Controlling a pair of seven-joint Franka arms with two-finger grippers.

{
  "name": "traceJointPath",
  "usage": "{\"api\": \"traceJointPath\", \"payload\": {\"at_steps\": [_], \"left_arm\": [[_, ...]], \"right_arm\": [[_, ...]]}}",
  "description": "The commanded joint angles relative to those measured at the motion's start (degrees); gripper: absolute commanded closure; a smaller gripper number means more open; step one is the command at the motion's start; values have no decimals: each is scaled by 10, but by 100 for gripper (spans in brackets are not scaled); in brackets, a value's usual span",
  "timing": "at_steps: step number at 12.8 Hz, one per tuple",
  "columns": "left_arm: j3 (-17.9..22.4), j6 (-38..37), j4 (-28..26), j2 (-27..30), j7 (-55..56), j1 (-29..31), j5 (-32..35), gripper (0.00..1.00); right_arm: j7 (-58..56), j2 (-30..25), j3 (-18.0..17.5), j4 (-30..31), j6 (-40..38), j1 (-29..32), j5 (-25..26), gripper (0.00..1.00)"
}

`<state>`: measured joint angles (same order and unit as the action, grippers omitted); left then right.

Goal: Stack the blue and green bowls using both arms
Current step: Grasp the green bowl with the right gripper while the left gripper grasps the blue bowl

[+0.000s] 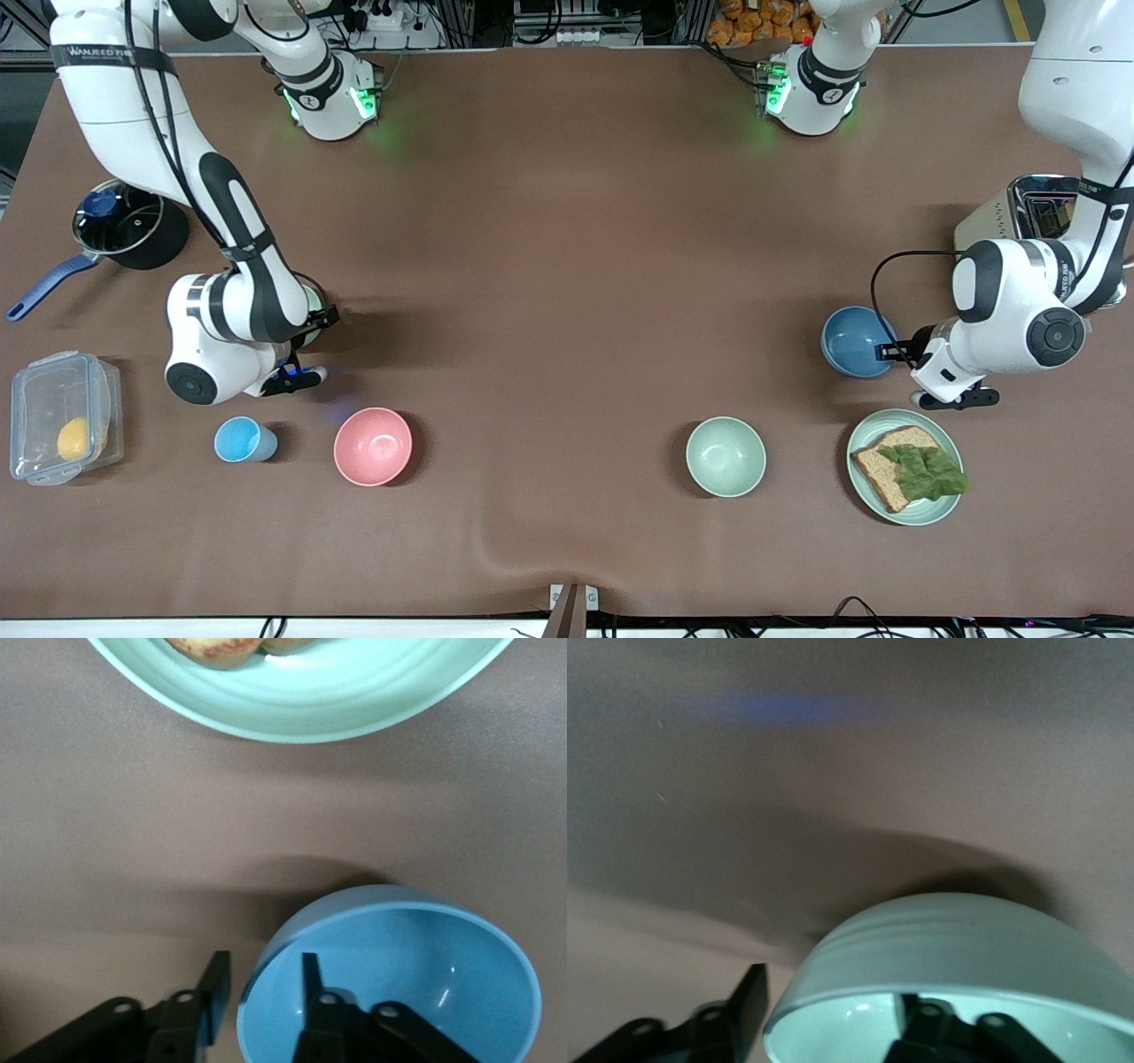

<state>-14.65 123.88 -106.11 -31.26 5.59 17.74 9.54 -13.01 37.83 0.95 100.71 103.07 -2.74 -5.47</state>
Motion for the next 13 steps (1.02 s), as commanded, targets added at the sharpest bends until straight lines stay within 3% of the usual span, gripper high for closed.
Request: {"api": "traceJointPath", "payload": {"at_steps": [1,2,8,13], "left_arm": [[-4,6,6,-7,-8,4,13,92],[-4,7,6,-9,-8,5,13,100],[-4,11,10,-5,-4,5,12,100],[-12,5,34,22,-1,-2,4,100]], "right_arm": [[-19,-17,-9,12,2,22,-11,97],[-32,-19,-9,12,1,22,-22,97],[-33,-42,-8,11,-4,13,-28,97],[-24,-78,-6,-5,-20,-56,-26,100]]}}
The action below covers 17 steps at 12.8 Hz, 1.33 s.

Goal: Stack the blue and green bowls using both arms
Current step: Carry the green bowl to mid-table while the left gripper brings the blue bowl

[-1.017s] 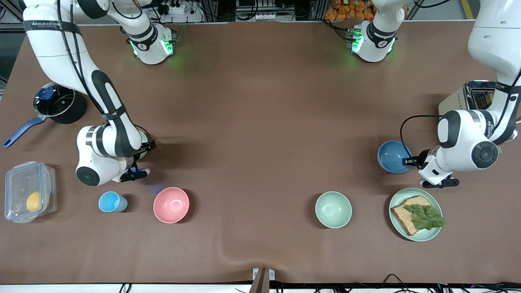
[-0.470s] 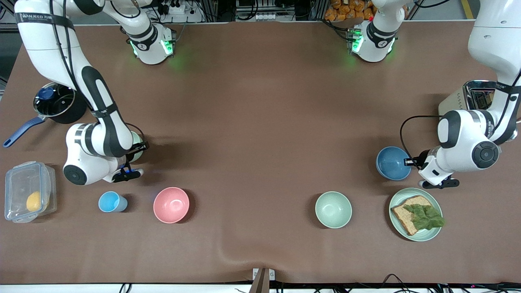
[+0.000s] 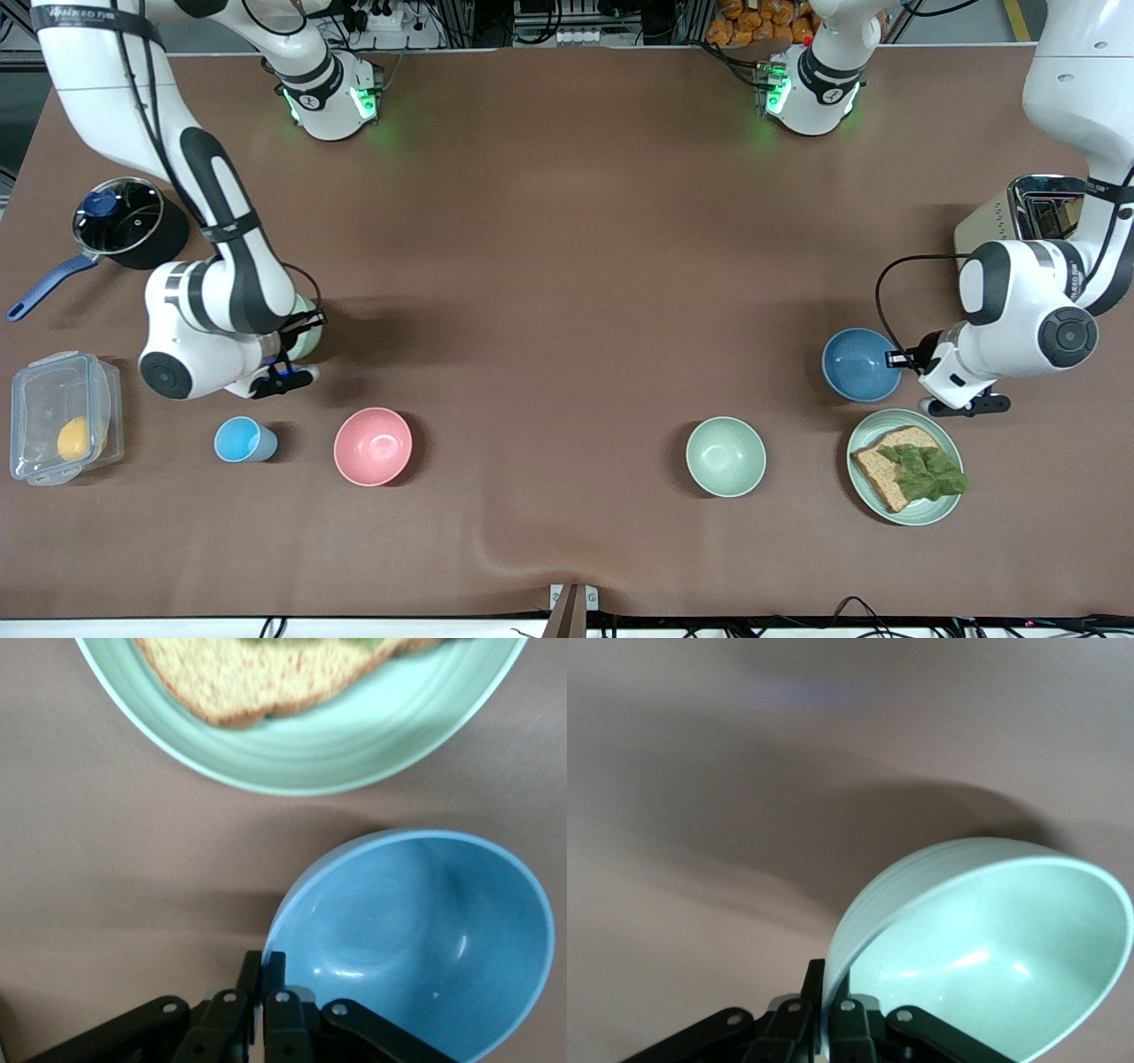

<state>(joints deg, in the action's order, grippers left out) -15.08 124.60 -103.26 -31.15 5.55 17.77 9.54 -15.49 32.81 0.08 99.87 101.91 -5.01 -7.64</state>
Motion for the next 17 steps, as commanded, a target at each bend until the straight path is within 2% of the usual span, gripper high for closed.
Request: {"api": "traceJointPath", "payload": {"at_steps": [1,3,7,10,12,15,16,17], "left_arm": [[-9,-9,9,28,1,-5,3,100],[-28,-29,30,35,2,-4,2,100],[-60,-90,89,34,31,-6,2,100],[-65,-95,92,34,42,-6,3,100],[-65,-95,92,33,43,-6,3,100],[-65,-95,93,32,68,-19,3,100],[-65,-95,93,32,83,-26,3,100],[-65,-95,93,31,98,-29,3,100]], "right_arm": [[13,-33,4,3,-8,-41,-3,100],[26,-39,2,-1,-11,-54,-1,100],[105,-43,1,-34,-10,-126,-6,100],[149,-35,2,-70,6,-218,-6,100],[147,-17,2,-90,59,-277,-2,100],[130,24,3,-96,200,-349,19,100],[120,39,3,-106,213,-357,28,100],[74,56,3,-131,214,-373,68,100]]}}
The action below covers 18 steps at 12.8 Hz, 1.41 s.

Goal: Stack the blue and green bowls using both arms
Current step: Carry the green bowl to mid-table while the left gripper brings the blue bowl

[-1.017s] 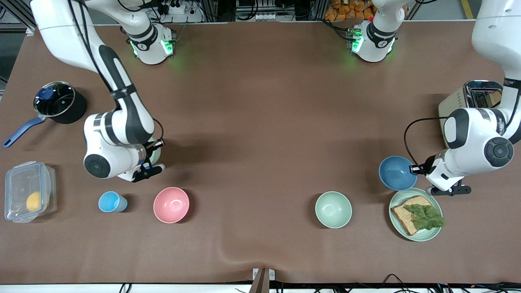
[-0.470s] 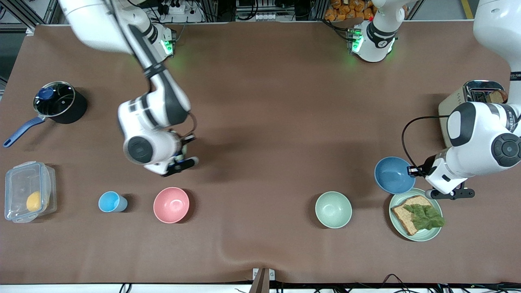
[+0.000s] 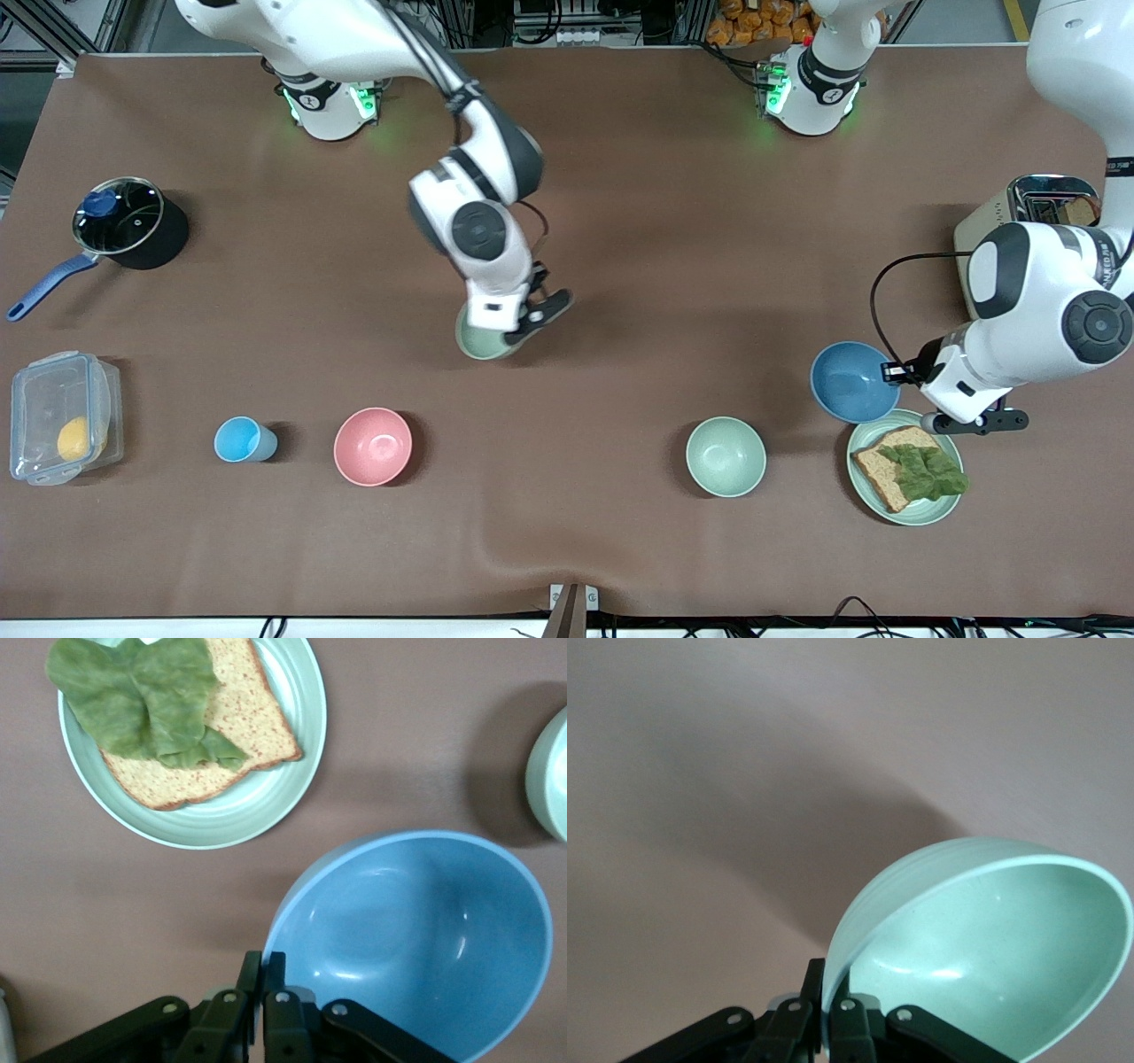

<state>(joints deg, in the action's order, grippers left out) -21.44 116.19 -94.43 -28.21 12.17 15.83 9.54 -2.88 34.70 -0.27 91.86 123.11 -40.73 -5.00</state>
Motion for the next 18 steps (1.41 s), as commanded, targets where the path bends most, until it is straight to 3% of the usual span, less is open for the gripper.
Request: {"api": "traceJointPath", "payload": {"at_steps": [1,3,7,10,11,12,13,18], "left_arm": [[-2,-11,5,1,40,-17,3,100],[-4,-11,5,1,61,-26,2,100],[-7,-11,14,-3,115,-50,-25,100],[-7,-11,15,-4,162,-75,-25,100],[-7,-11,15,-4,174,-81,-25,100],[-7,-11,15,-4,182,-84,-26,100],[-7,-11,15,-4,185,-85,-26,100],[-7,-11,16,-7,242,-115,-26,100]], "right_arm": [[-88,50,5,-72,4,-22,73,100],[-118,62,6,-86,12,-45,89,100],[-131,114,9,-111,118,-86,109,95],[-131,134,10,-117,132,-87,112,92],[-131,135,10,-119,134,-87,120,84],[-131,135,10,-120,134,-83,122,38],[-132,135,10,-120,133,-81,122,0],[-95,105,6,-121,124,-80,110,0]]}}
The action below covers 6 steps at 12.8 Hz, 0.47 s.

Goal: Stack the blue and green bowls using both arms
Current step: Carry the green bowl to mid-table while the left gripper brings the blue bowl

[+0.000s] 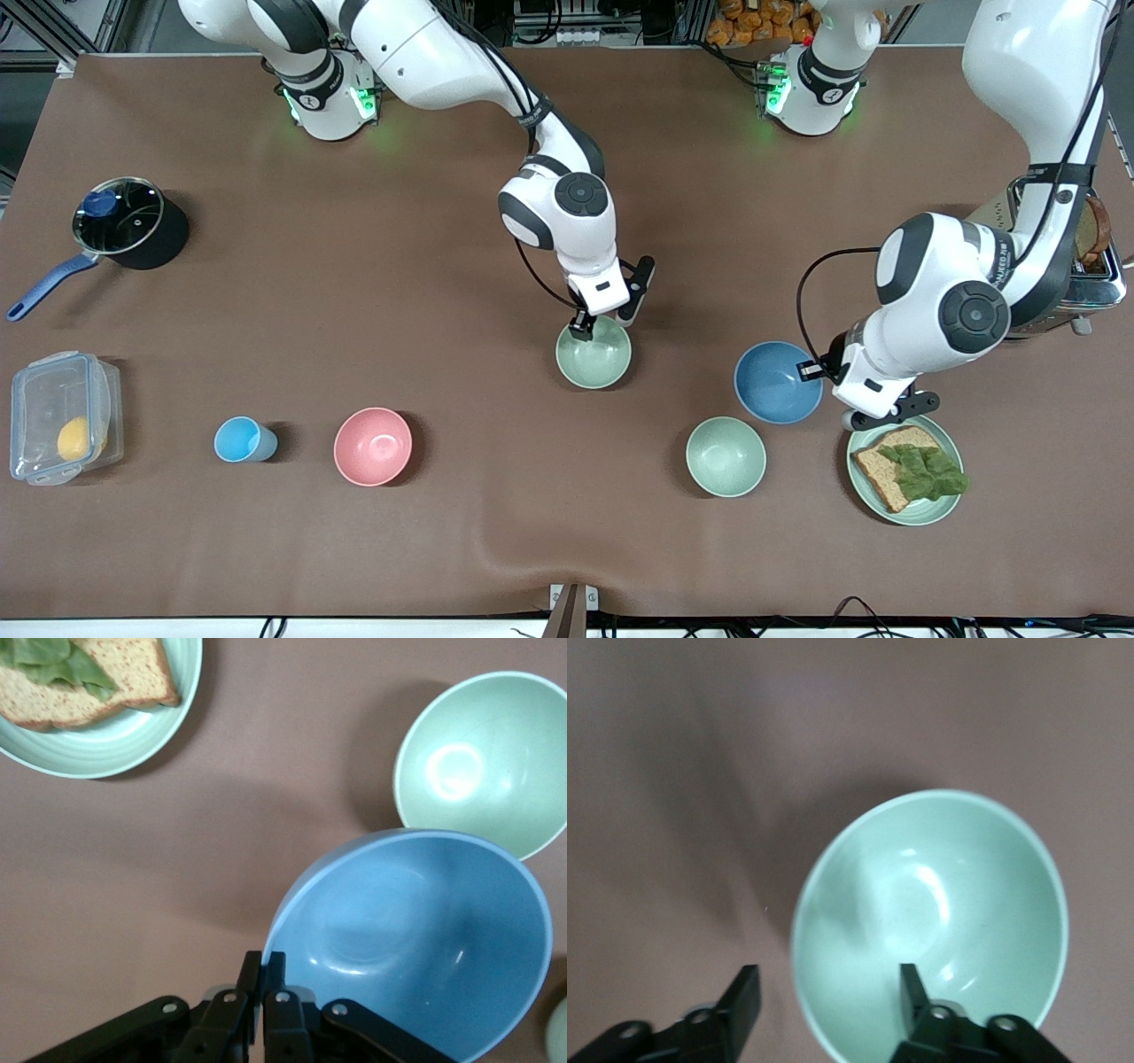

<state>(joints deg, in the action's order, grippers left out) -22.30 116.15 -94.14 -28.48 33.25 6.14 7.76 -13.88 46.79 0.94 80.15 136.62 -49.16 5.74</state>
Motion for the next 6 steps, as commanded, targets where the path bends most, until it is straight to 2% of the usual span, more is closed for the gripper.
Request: {"api": "traceJointPath", "payload": {"at_steps": [1,3,6], "left_arm": [[1,-10,13,-4,45,-24,-8,100],[1,-10,13,-5,66,-35,-23,100],[2,-10,14,-9,104,-60,-31,100]], "right_arm": [[15,-25,-7,-4,-11,5,2,0],[15,-43,-7,-4,-25,6,2,0],[14,-80,-5,-3,-89,32,2,0]]}}
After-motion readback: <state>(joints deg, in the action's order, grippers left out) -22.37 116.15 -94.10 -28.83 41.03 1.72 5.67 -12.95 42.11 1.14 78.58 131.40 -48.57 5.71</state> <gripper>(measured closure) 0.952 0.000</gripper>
